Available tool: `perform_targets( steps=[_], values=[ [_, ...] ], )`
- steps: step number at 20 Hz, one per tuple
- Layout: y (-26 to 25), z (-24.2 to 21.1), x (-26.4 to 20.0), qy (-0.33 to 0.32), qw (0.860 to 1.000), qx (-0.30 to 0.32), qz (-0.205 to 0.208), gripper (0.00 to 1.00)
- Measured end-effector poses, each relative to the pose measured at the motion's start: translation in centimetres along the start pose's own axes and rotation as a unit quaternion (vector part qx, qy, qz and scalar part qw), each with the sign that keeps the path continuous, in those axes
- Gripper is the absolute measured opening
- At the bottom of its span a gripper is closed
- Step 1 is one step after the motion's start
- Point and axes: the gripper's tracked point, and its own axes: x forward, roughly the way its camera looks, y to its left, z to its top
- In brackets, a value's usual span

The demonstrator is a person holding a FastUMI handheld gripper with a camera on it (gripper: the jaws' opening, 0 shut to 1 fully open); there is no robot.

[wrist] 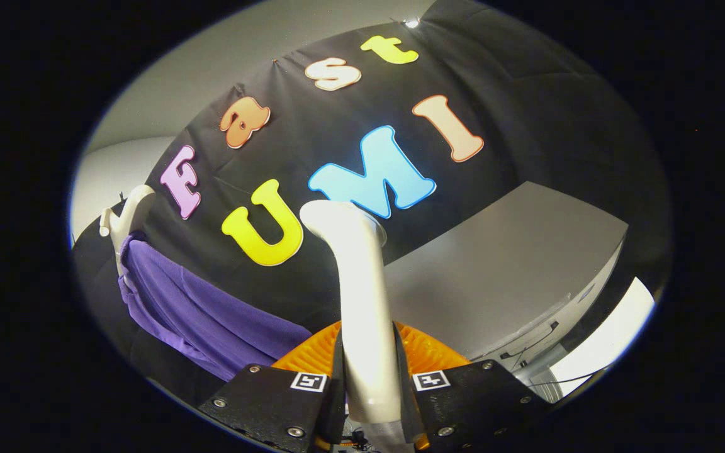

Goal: Iron the clothes twice with a garment steamer, once on the left side and once on the right side.

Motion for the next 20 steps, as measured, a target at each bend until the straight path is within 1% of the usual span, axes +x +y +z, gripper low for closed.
perform_targets(
  steps=[4, 7, 10, 13, 16, 20],
  values=[
    [2.2, -0.7, -4.2, -0.061, 0.998, -0.01, -0.02, 0.35],
    [4.4, -1.1, -6.3, -0.089, 0.996, 0.006, -0.019, 0.35],
    [7.0, -1.4, -8.8, -0.135, 0.99, -0.007, -0.027, 0.35],
    [9.8, -2.2, -10.8, -0.185, 0.979, -0.076, -0.044, 0.35],
    [13.5, -3.8, -11.3, -0.197, 0.972, -0.122, -0.032, 0.35],
    [18.2, -5.4, -11.3, -0.218, 0.96, -0.177, -0.017, 0.35]
  ],
)
